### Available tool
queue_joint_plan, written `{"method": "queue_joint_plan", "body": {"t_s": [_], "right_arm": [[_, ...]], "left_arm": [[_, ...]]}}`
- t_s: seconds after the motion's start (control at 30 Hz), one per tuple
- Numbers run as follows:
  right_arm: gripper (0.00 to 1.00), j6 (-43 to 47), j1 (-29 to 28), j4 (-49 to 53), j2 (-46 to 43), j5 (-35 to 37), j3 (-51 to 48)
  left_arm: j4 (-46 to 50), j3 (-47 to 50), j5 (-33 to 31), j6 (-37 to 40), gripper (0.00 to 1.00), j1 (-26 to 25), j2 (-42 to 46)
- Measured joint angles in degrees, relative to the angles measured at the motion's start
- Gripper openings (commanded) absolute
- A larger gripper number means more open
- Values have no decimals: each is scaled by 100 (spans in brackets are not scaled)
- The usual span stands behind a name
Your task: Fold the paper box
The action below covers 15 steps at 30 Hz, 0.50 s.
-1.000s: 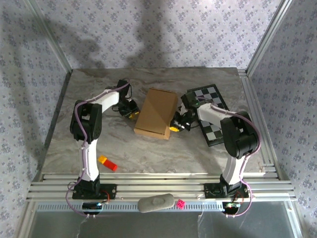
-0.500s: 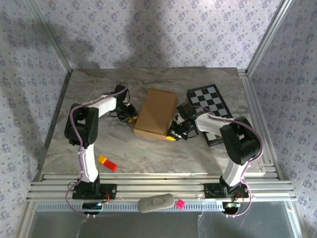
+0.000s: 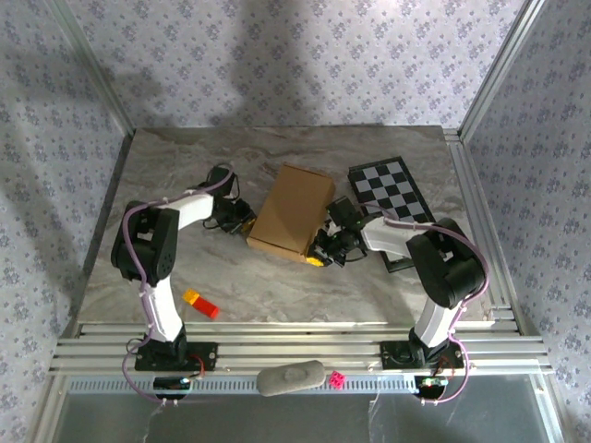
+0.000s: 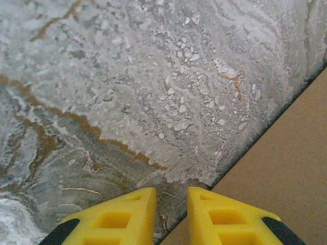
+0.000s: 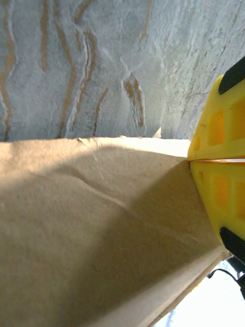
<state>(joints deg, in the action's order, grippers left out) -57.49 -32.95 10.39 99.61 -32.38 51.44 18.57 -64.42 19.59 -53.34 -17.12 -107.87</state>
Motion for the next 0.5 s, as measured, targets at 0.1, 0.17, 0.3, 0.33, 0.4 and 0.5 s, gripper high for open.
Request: {"method": "queue_joint_plan", "body": {"t_s": [0.1, 0.17, 0.3, 0.33, 0.4, 0.5], "right_arm": [[10, -293, -24, -197, 0, 4, -74], [10, -487, -63, -295, 0, 24, -103], [10, -846, -188, -435, 0, 87, -133], [10, -922, -216, -463, 0, 109, -140], [10, -1036, -251, -492, 0, 122, -142], [10, -1217, -273, -568, 7, 136, -151]], "left_arm": [[-271, 299, -59, -415, 23, -37, 192], [-372, 457, -101, -669, 23, -66, 302], [-619, 673, -216, -1110, 23, -103, 428], [-682, 730, -249, -1217, 23, -116, 461], [-802, 841, -313, -1392, 23, -133, 527], [-927, 951, -372, -1565, 23, -144, 584]]}}
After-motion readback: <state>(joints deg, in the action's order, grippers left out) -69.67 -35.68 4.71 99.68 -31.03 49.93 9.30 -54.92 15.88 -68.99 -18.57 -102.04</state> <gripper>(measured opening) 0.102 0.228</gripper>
